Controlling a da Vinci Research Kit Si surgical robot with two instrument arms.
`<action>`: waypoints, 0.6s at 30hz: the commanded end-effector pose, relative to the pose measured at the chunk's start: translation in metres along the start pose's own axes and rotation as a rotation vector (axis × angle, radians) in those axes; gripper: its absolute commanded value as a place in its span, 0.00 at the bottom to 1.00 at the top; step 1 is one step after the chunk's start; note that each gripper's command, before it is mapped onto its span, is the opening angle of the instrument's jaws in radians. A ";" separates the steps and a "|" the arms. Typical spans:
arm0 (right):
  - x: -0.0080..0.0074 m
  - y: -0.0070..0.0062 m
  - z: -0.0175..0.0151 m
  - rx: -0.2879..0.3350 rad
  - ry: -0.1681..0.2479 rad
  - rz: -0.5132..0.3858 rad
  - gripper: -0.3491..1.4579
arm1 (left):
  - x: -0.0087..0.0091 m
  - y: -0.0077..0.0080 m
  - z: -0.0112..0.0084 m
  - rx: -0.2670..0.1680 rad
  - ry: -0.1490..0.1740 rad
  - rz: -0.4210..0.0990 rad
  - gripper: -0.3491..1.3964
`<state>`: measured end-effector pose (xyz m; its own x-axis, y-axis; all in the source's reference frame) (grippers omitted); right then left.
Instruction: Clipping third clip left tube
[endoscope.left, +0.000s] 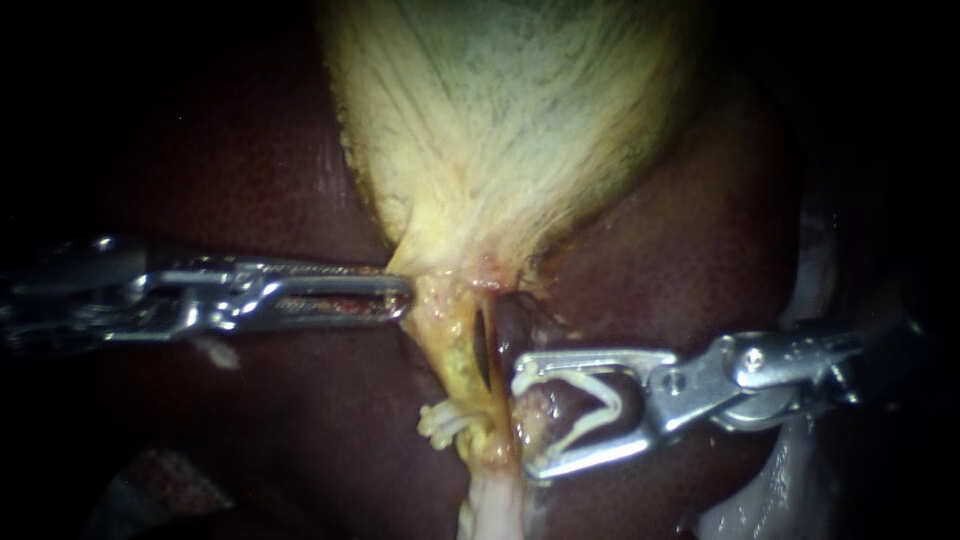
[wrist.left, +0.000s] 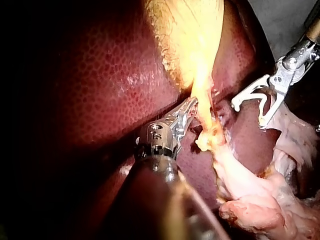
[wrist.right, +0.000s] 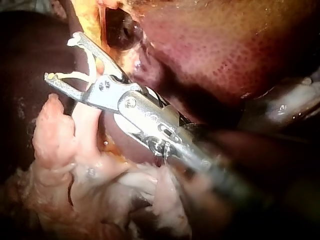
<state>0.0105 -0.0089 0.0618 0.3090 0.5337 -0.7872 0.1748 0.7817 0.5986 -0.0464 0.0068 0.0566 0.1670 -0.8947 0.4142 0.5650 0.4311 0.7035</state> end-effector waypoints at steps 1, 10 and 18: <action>-0.0002 0.0002 0.0004 -0.002 -0.001 0.004 0.53 | 0.0000 0.0000 -0.0002 -0.002 0.000 0.000 0.00; -0.0011 0.0021 0.0019 -0.014 -0.001 0.032 0.53 | 0.0001 -0.0004 -0.0011 -0.002 -0.003 -0.001 0.00; -0.0024 0.0038 0.0020 -0.024 0.000 0.054 0.52 | 0.0002 -0.0010 -0.0013 -0.003 -0.007 -0.003 0.00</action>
<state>0.0124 -0.0078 0.0665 0.3171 0.5765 -0.7531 0.1334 0.7591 0.6372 -0.0459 0.0061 0.0552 0.1596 -0.8954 0.4156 0.5678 0.4277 0.7033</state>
